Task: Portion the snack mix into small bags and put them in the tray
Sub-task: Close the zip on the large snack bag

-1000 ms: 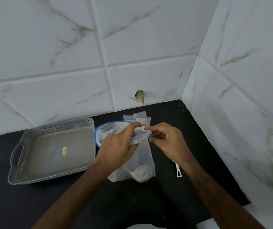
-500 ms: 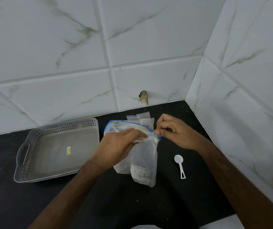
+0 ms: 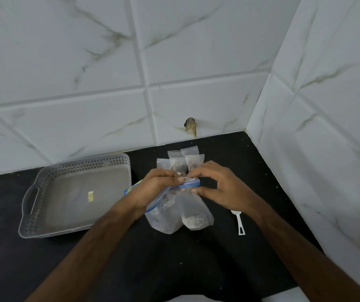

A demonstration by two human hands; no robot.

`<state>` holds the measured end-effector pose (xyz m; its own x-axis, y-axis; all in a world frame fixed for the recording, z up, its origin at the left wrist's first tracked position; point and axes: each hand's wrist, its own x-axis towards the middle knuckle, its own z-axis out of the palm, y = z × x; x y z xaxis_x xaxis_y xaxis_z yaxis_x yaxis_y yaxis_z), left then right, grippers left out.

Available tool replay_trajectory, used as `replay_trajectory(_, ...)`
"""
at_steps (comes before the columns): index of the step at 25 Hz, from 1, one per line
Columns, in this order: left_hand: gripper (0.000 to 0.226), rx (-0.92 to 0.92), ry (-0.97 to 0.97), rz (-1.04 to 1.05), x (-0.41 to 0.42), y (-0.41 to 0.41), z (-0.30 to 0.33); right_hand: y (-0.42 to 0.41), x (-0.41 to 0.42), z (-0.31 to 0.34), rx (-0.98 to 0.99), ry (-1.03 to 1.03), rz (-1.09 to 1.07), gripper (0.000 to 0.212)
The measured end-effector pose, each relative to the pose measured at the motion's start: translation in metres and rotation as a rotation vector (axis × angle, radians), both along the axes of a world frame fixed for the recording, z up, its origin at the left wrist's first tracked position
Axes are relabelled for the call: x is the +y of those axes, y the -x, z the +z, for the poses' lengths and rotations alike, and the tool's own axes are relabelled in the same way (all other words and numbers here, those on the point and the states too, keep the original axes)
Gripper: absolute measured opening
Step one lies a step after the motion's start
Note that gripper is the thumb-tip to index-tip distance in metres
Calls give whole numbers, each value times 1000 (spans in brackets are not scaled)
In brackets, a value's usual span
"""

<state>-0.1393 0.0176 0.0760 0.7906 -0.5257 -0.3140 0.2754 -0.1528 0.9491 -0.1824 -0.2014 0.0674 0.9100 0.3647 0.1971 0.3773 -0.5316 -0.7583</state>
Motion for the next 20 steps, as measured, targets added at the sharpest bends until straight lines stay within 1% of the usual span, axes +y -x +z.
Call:
replay_trajectory(2,18,46,-2,-22,3,1,0,1,2,-3,-89,26,-20,34)
replay_trajectory(3,18,28,-16,-44,3,2,0,1,2,-3,-115,27,-53,37)
replay_trajectory(5,17,-115,-84,-89,4,6,0,3,3,-3,-130,-2,-180,37)
replay_trajectory(6,22,-212,-130,-115,4,8,2,4,3,-4,-128,-38,-245,35)
replay_trajectory(7,26,-320,-196,-157,4,10,3,3,2,-3,-127,-76,-284,30)
replay_trajectory(8,30,-472,-296,-215,5,12,2,1,0,-2,-131,-91,-290,26)
replay_trajectory(9,30,-683,-433,-267,6,13,0,-2,-2,0,-146,-82,-269,22)
replay_trajectory(10,27,-919,-557,-284,7,12,0,-4,-5,3,-164,-60,-226,21)
replay_trajectory(11,20,-1110,-614,-283,8,11,-1,-6,-9,7,-172,-37,-165,21)
replay_trajectory(12,17,-1224,-628,-302,9,10,-2,-7,-14,11,-169,-9,-102,21)
replay_trajectory(13,17,-1277,-627,-322,10,9,-2,-9,-20,16,-155,33,-51,21)
replay_trajectory(14,19,-1272,-613,-339,12,9,-2,-11,-26,21,-141,90,-18,20)
replay_trajectory(16,16,-1172,-591,-321,13,13,-2,-15,-34,26,-147,206,2,17)
replay_trajectory(17,9,-1121,-573,-275,12,15,-3,-15,-33,27,-173,237,-12,17)
replay_trajectory(18,9,-1087,-550,-207,11,17,-4,-13,-30,25,-204,246,-45,19)
replay_trajectory(20,22,-1105,-551,-117,5,19,-3,-5,-16,20,-233,201,-165,19)
